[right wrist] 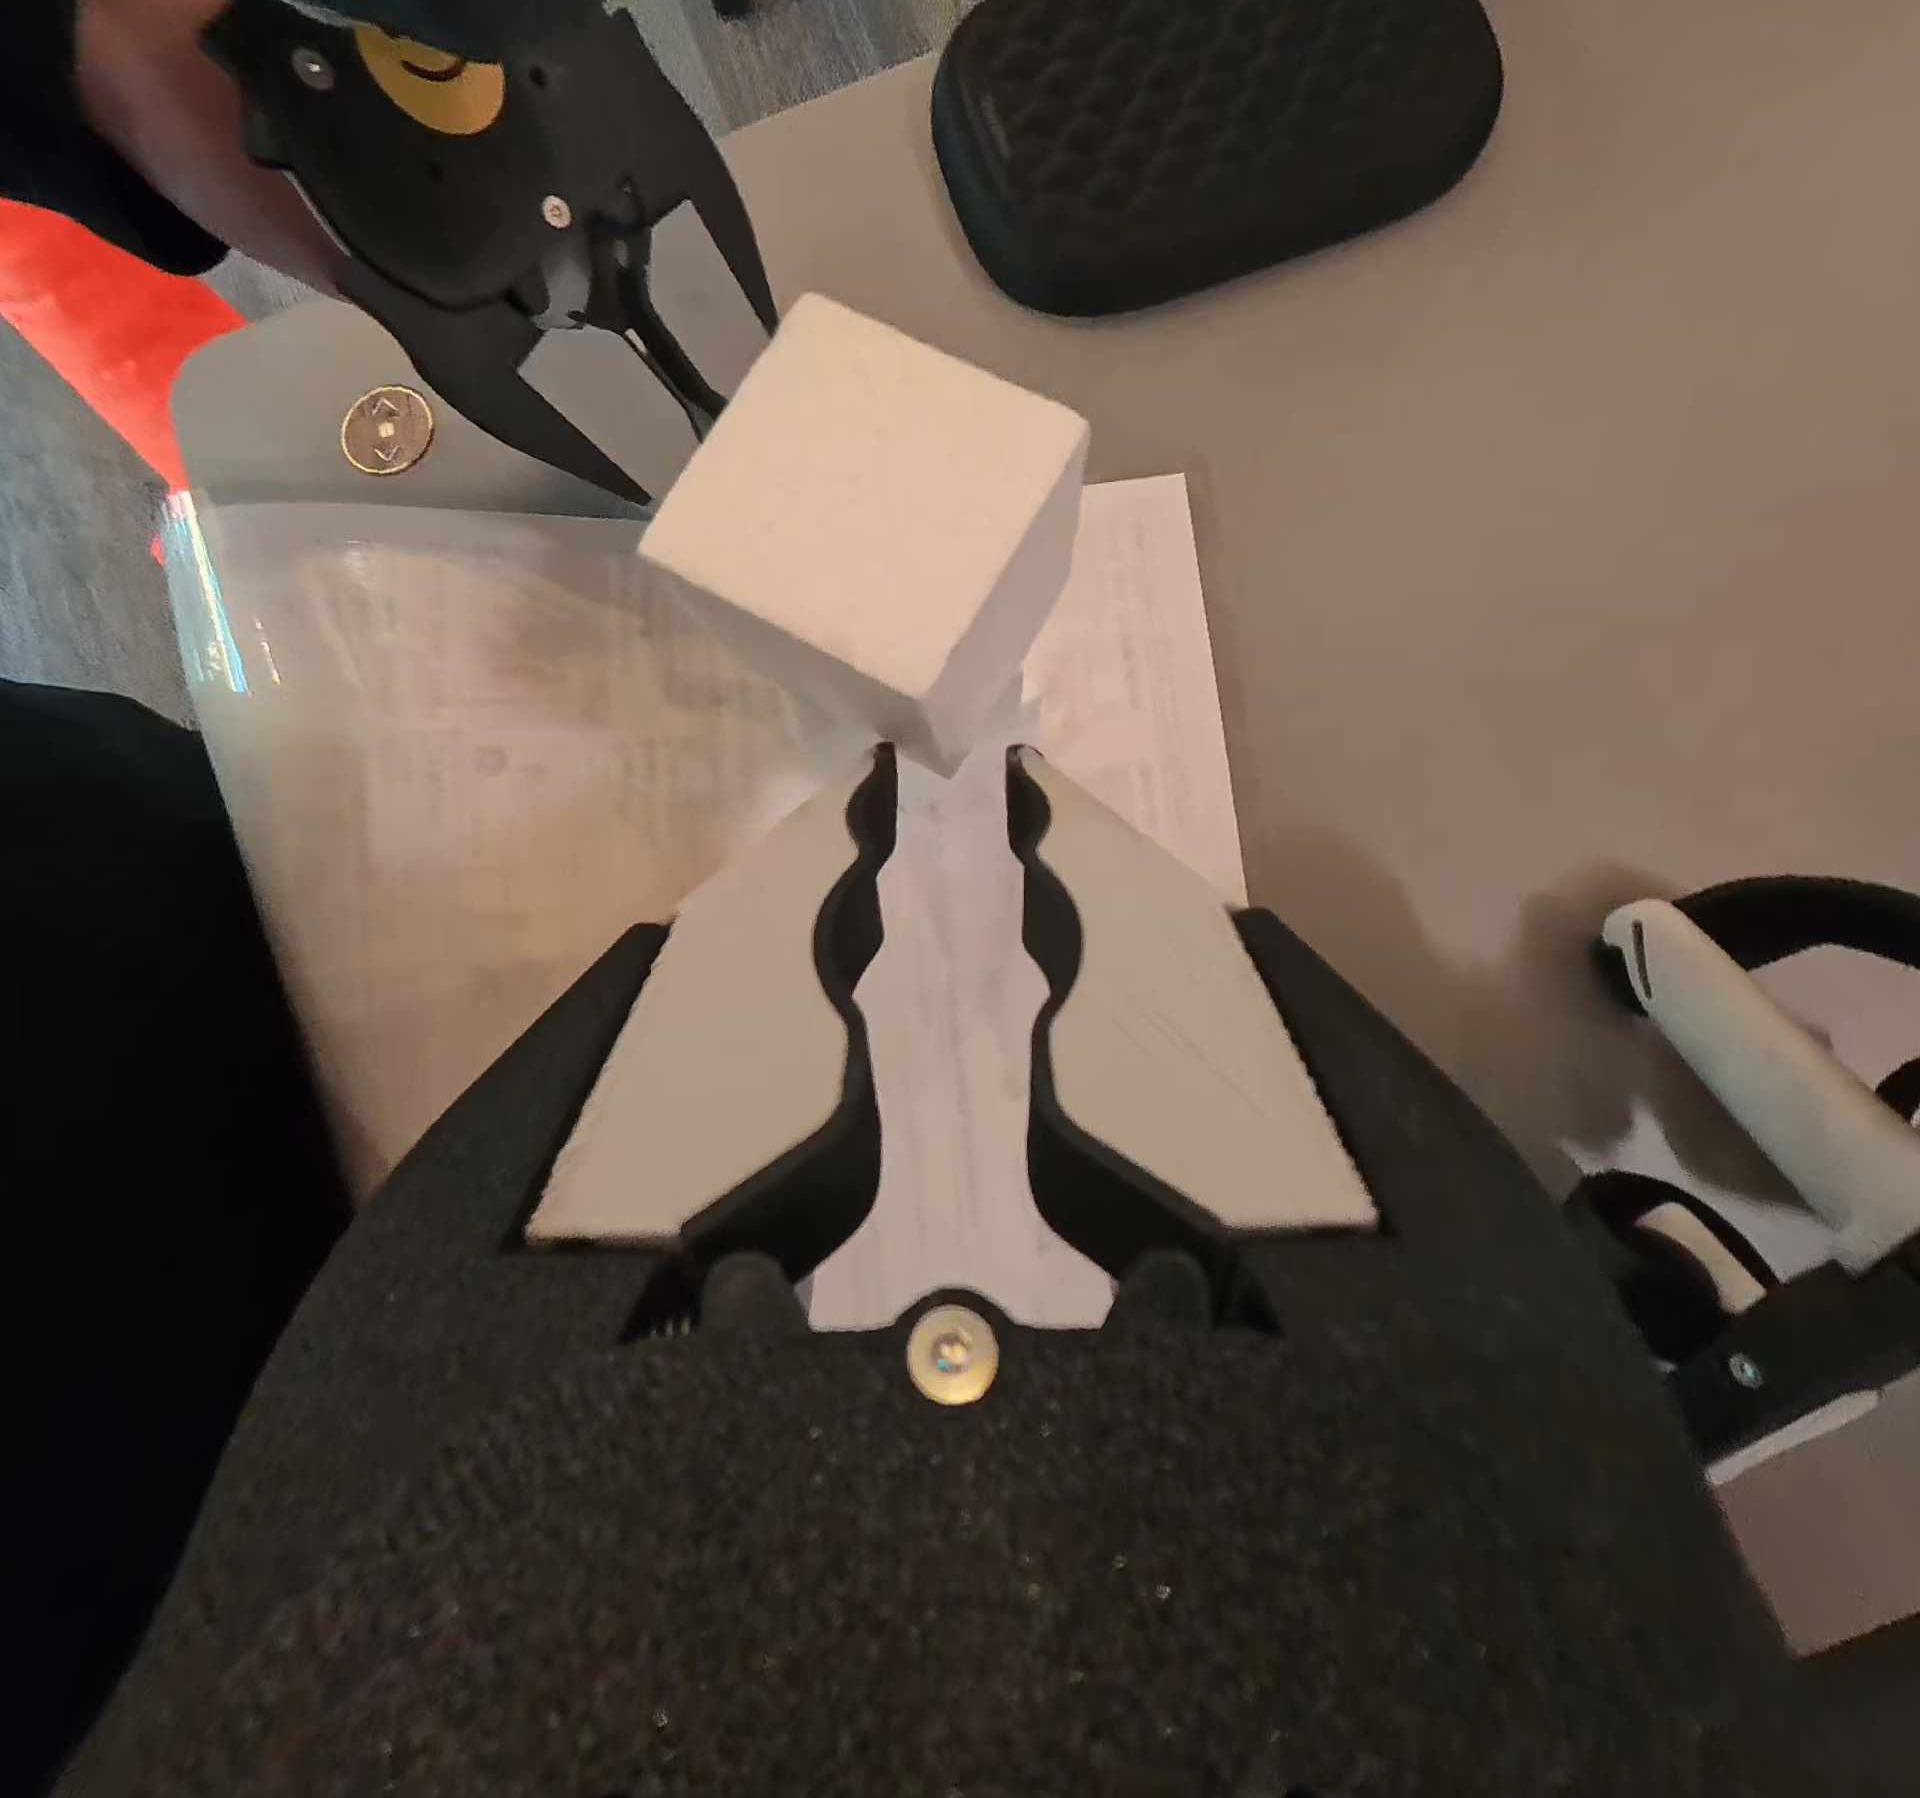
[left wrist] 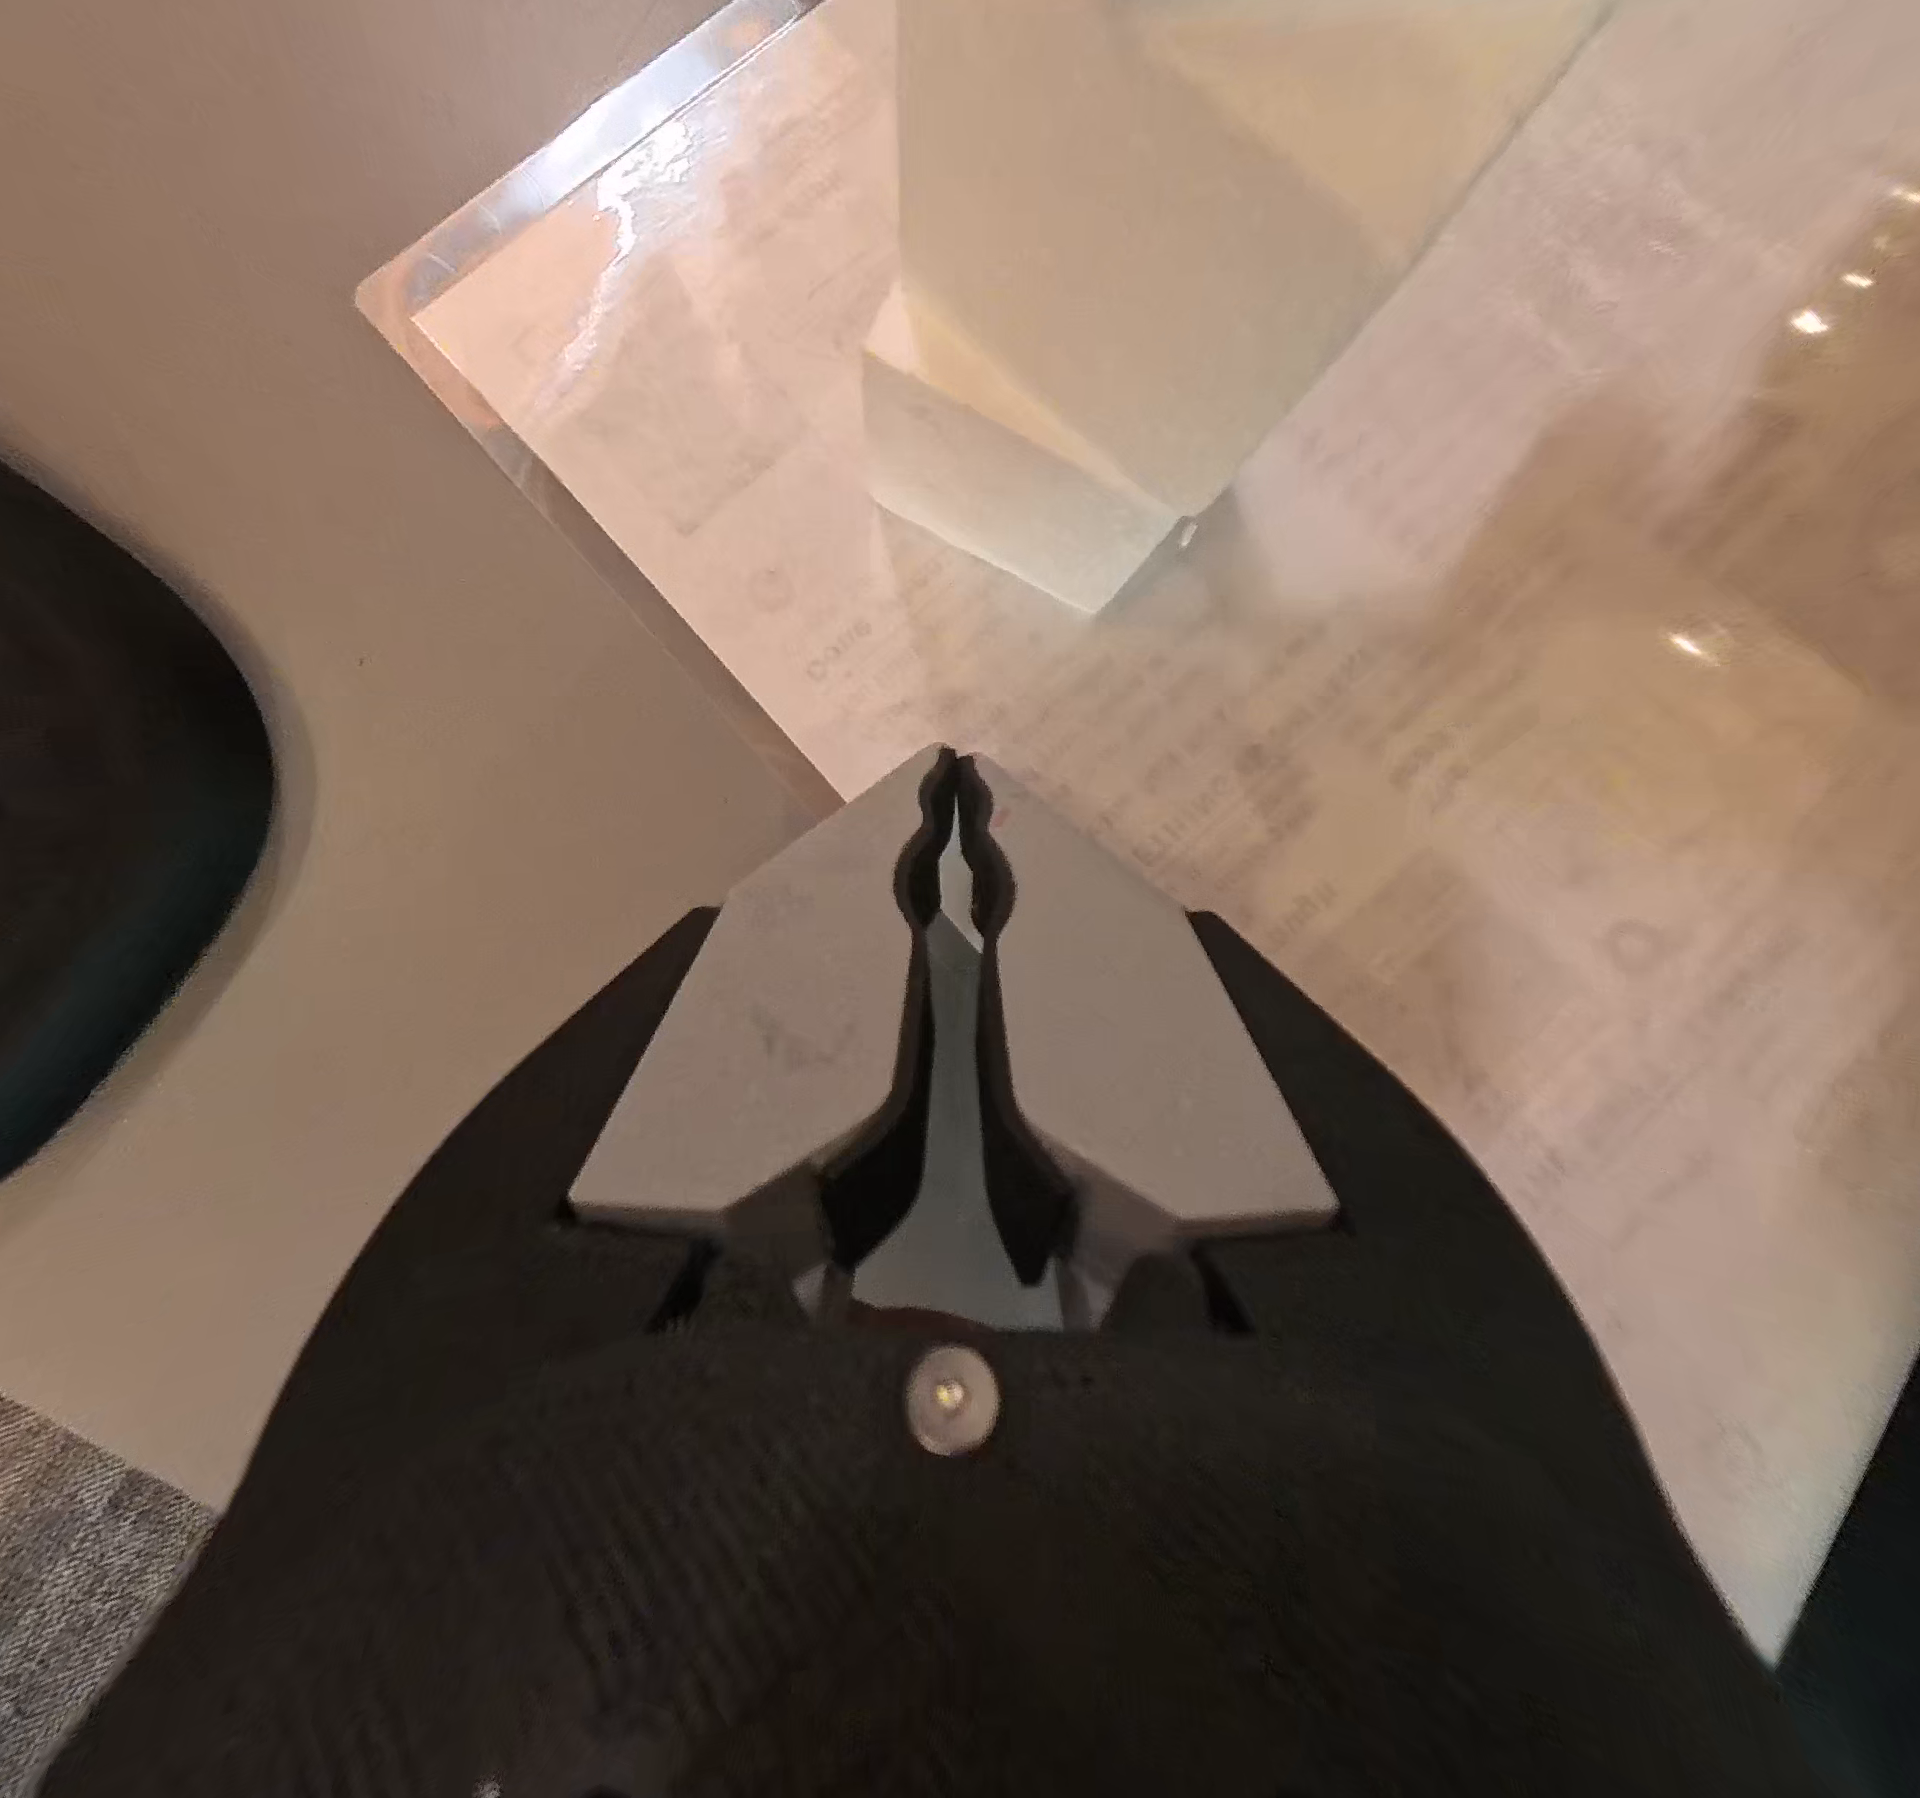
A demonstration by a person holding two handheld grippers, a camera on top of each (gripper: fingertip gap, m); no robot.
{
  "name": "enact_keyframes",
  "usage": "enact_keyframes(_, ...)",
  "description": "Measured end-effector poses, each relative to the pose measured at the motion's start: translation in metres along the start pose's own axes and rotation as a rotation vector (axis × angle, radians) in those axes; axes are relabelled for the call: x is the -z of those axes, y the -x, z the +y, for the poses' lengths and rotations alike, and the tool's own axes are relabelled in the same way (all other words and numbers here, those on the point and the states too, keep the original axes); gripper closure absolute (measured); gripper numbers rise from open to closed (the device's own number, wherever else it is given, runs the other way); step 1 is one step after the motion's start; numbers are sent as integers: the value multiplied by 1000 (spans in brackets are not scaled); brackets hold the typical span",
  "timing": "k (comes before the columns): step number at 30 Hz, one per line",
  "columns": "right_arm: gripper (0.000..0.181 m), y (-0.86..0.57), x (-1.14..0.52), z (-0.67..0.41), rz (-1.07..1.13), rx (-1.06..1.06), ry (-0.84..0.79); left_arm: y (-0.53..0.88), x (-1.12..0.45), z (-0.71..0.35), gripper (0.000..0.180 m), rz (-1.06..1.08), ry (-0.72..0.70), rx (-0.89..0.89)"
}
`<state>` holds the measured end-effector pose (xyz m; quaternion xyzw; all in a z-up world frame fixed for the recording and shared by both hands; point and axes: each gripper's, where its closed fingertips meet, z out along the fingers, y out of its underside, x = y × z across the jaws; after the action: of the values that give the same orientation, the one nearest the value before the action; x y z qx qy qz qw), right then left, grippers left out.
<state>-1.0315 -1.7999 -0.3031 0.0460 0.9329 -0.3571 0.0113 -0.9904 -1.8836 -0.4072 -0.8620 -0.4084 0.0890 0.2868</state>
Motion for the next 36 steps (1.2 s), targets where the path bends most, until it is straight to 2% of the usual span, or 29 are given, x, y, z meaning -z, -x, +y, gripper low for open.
enact_keyframes(14, 162, 12, 15, 1, -37, 71, 19, 0, 0, -1, 180, -32, -8, 18)
enact_keyframes(19, 160, -44, 51, -37, 24, 54, -76, 0, -1, -1, 180, -68, -18, 49)
enact_keyframes(23, 142, -127, 52, -107, 117, 102, -123, 0, -1, -1, 180, -84, -29, 96)
enact_keyframes(25, 131, -175, 31, -140, 146, 135, -87, 0, -1, -2, 180, -74, -42, 142)
enact_keyframes(28, 125, -249, -22, -179, 185, 186, -8, 0, -1, -2, 180, -57, -58, 203)
enact_keyframes(31, 113, -327, -87, -195, 235, 228, 131, 0, -1, -2, 180, -50, -58, 239)
enact_keyframes(36, 112, -422, -182, -199, 278, 307, 357, 0, -1, -2, 180, -40, -56, 297)
